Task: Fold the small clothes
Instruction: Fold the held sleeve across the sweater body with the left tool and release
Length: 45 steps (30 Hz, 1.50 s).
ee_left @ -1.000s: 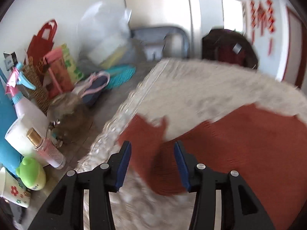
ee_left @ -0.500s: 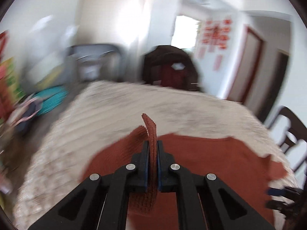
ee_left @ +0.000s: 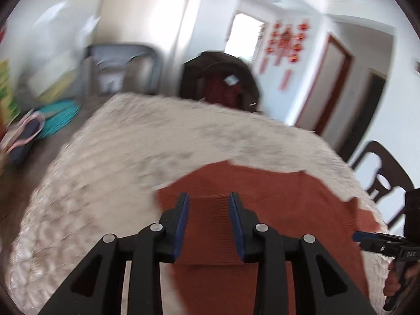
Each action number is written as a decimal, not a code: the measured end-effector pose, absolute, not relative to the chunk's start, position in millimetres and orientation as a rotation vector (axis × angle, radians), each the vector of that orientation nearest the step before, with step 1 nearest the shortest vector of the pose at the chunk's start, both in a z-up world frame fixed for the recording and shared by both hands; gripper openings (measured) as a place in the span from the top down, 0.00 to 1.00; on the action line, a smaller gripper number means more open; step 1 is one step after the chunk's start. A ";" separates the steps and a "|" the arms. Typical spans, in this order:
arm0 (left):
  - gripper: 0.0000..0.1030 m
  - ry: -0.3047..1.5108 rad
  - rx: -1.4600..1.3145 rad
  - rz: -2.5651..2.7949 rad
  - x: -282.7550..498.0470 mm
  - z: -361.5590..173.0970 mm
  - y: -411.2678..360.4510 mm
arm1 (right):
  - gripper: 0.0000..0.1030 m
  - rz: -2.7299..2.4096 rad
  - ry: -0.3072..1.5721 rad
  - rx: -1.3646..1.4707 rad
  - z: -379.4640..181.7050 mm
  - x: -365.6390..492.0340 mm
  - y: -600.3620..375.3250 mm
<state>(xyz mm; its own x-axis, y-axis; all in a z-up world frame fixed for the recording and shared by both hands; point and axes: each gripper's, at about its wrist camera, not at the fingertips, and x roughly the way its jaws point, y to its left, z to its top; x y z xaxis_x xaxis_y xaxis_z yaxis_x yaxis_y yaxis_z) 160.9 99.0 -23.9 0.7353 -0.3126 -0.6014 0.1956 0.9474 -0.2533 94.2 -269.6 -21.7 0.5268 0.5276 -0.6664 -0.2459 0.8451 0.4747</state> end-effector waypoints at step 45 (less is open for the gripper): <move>0.72 0.868 0.001 -0.235 156.4 -72.2 73.4 | 0.89 0.418 1.009 0.122 -61.4 150.6 -222.4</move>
<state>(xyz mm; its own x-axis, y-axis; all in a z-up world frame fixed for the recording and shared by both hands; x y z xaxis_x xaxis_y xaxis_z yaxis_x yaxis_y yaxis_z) 156.4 73.4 -72.2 0.6222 -0.2040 -0.7558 0.2046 0.9743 -0.0946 150.6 -222.4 -61.4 0.4615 0.3941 -0.7948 -0.2829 0.9145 0.2892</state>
